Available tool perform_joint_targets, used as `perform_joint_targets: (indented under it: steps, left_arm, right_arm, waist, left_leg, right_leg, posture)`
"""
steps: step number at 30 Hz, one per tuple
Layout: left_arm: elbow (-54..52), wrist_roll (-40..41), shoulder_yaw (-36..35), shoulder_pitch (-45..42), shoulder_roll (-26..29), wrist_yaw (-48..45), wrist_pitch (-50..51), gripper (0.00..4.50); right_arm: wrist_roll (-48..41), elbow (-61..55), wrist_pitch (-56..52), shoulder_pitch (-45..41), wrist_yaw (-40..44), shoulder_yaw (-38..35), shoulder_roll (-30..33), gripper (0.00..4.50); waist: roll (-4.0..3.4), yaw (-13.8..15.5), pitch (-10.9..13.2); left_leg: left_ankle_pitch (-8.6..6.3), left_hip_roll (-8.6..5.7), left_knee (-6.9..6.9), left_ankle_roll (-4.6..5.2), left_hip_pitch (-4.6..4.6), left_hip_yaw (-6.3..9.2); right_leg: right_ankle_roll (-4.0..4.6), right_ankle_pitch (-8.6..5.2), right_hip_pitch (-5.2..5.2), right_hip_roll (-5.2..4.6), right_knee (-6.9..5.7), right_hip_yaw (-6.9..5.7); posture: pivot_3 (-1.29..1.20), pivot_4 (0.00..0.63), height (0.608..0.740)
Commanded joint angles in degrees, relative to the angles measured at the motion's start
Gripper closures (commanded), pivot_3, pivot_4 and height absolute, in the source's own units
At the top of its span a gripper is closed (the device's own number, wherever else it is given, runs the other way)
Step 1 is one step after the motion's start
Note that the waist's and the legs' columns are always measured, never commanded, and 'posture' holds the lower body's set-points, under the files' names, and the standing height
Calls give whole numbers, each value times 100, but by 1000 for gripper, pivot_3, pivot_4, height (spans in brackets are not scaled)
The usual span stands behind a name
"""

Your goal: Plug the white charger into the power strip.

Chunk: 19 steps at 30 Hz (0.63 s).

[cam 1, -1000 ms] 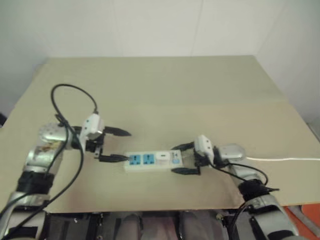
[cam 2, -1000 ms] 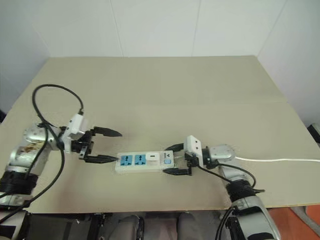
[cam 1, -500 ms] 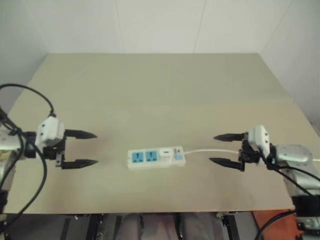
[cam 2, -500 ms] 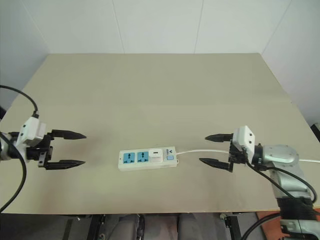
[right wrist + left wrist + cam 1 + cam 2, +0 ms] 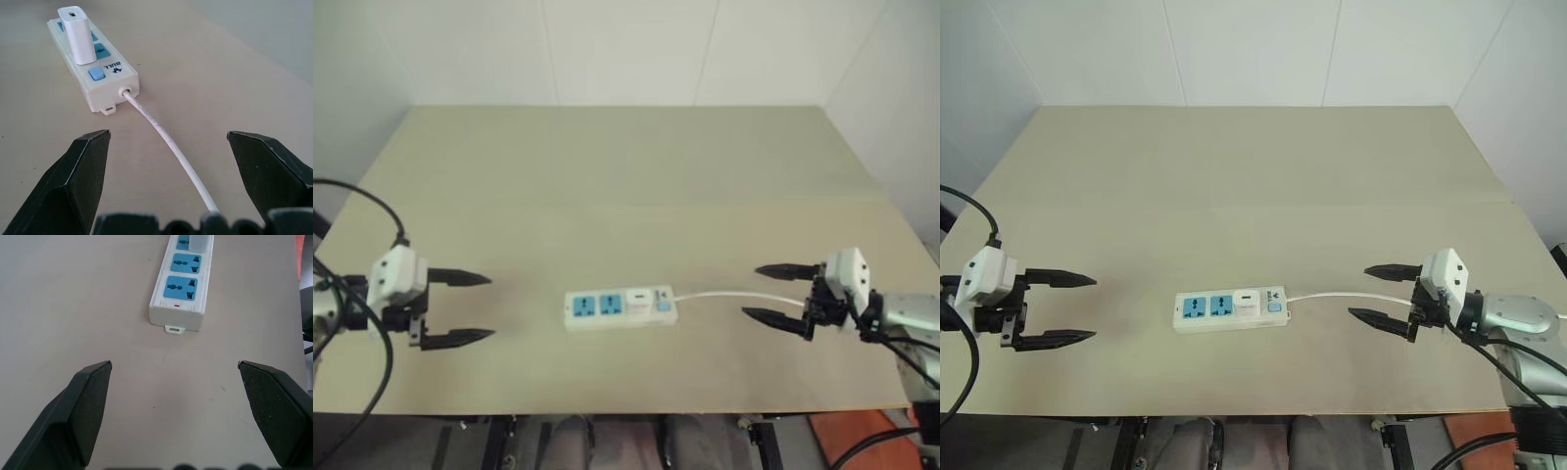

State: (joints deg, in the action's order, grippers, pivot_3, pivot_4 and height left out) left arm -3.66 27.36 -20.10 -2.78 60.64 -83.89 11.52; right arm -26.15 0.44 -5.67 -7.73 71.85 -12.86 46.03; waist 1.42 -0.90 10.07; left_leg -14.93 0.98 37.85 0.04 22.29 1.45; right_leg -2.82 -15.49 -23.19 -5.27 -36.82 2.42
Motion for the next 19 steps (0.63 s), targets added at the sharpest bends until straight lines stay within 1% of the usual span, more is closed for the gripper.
perform_joint_targets:
  steps: [1, 9, 19]
  left_arm:
    - [-87, 124, -11, -193, 79, 11, 41, 0]
    - [-107, 131, 98, -291, 48, -14, 87, 0]
    - [-208, 148, 111, -215, -19, 0, 112, 0]
  right_arm:
    - [-138, -177, -11, -29, -59, -190, 78, 44]
    - [-155, -224, -2, 46, -78, -215, 101, 44]
    - [-144, -256, -11, 107, -48, -181, 148, 44]
  waist:
    - [0, 1, 0]
    - [0, -10, 0]
    - [0, -9, 0]
  left_leg:
    - [0, 0, 0, 0, 0, 0]
    - [0, 0, 2, 0, -2, -1]
    - [0, 0, 5, 0, -3, -1]
  right_leg:
    - [0, 0, 0, 0, 0, 0]
    - [0, 0, 0, 0, -7, 0]
    - [0, 0, 0, 0, -15, 1]
  posture:
    - [0, 150, 740]
    - [0, 150, 740]
    - [0, 150, 740]
